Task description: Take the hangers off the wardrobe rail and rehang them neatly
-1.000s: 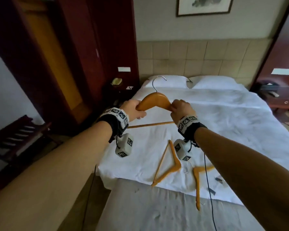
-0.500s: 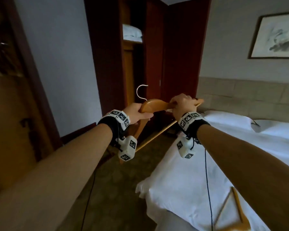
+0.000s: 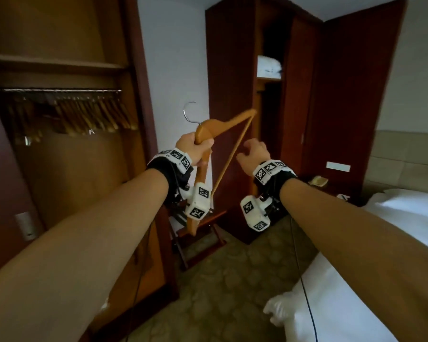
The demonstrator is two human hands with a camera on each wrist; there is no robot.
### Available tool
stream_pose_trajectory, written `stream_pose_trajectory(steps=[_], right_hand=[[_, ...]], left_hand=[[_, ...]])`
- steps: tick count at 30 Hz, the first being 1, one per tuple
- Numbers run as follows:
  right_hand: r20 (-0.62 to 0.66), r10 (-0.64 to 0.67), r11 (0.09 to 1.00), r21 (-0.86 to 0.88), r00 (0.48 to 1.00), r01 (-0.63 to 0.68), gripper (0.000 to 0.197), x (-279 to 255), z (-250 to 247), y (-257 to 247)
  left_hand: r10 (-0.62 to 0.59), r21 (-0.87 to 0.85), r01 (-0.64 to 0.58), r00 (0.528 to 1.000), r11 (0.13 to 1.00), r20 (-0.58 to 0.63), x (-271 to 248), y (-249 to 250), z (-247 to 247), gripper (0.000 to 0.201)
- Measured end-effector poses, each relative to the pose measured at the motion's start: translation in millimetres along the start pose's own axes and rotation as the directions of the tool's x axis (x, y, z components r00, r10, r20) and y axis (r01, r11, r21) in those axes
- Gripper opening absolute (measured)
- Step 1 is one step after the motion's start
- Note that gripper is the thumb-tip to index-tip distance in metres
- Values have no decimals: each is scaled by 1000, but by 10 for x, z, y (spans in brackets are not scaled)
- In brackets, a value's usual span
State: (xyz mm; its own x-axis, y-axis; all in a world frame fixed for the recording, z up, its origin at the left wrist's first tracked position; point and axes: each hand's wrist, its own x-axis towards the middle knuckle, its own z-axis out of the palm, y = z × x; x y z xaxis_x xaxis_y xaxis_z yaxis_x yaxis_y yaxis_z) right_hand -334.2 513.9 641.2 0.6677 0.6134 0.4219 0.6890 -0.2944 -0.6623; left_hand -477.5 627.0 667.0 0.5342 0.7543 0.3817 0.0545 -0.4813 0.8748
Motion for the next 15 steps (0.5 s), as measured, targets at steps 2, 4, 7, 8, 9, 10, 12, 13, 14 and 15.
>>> stream_pose_trajectory(steps=[2,4,7,8,9,10,12,13,14,15], right_hand=[[147,-6,1000,19,989,4,54,82,264,-224],[281,-15,998,60,960,-2,61,160,493,-450],[468,-22,978,195,884,-79,67,271,791,-747],[518,-33,962,248,855,-113,67,316,885,-826],[560,-45,943,297,827,-150,66,364,972,-903],[588,-62,923,342,806,-179,66,427,1072,-967],[615,-108,889,411,781,-201,67,567,1279,-1100],[625,-132,876,437,770,-205,67,644,1392,-1171],[632,-160,865,459,758,-201,67,718,1503,-1246],[640,-188,861,472,745,-188,68,783,1606,-1322]], left_hand=[[-70,-113,64,996,992,-51,101,-13,-239,19],[-117,-204,95,988,974,-99,195,-17,-466,14],[-165,-281,114,972,953,-166,368,-4,-781,15],[-176,-293,116,966,949,-188,444,-4,-883,16],[-185,-299,116,960,947,-212,509,-7,-986,17],[-191,-300,115,952,947,-238,584,-31,-1087,19],[-203,-306,111,936,946,-288,725,-117,-1279,19],[-211,-312,108,925,944,-317,793,-174,-1369,18],[-217,-318,104,913,942,-345,870,-237,-1460,17],[-223,-323,99,901,941,-373,944,-300,-1550,19]])
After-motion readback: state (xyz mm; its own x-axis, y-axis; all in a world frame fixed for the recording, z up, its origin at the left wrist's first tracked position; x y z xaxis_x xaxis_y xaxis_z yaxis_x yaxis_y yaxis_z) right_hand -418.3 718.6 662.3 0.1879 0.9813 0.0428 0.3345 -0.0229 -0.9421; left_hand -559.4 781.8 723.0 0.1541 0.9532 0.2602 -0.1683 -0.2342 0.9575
